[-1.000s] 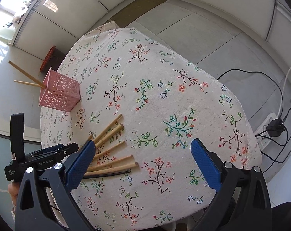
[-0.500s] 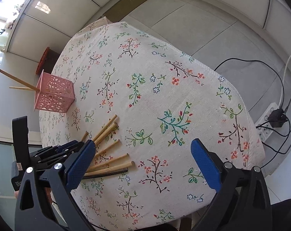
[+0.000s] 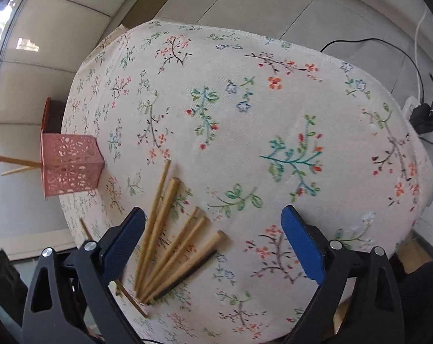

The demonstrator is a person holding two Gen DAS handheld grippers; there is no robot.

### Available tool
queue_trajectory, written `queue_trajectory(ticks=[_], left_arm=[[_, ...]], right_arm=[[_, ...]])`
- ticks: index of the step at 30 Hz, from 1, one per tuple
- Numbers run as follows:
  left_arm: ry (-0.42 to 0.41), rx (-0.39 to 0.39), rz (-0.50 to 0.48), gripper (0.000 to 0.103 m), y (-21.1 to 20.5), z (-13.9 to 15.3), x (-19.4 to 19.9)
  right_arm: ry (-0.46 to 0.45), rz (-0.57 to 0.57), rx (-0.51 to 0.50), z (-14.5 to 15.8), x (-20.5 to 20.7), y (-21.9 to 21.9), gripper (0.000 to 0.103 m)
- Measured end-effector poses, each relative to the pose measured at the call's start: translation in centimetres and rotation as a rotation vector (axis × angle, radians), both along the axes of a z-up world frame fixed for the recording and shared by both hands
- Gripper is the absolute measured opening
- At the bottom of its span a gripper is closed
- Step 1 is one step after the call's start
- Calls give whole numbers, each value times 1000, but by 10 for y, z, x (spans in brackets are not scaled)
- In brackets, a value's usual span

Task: Organize utensils
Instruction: 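Close the left tool on another chopstick and lift it upright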

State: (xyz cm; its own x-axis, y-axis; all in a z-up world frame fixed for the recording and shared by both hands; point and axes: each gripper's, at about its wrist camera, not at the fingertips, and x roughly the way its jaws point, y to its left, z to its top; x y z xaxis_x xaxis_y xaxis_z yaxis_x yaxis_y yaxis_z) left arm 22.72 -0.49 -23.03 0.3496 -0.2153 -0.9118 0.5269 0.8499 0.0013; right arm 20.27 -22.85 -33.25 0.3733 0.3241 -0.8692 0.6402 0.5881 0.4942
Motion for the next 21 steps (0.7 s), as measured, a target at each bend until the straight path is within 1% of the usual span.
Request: queue_trajectory(ticks=[1,3,6,9,14,16,19,21], left_arm=[[-18,-19,11,6,7,8,-5],[-50,-56,34,6,22,21,-12],[-80,-102,68,6,54,44,-9],[-92,-128,94,5,67,52,-11],[-97,-154,108,5,82,59,-14],[-102,-161,118,5,87,61,-14],[-106,-173,133,5,94,64,-13],[-108,-178,144,5,97,66,-14]], right_arm=[[-2,6,-5,1,7,5,82],[-13,30,-47,4,22,15,73],[-10,67,-124,4,38,26,64],[-7,80,-195,6,48,34,64],[24,91,-304,6,57,52,63],[32,93,-368,6,58,63,58],[20,92,-453,5,63,82,49],[5,95,-492,4,68,89,29]])
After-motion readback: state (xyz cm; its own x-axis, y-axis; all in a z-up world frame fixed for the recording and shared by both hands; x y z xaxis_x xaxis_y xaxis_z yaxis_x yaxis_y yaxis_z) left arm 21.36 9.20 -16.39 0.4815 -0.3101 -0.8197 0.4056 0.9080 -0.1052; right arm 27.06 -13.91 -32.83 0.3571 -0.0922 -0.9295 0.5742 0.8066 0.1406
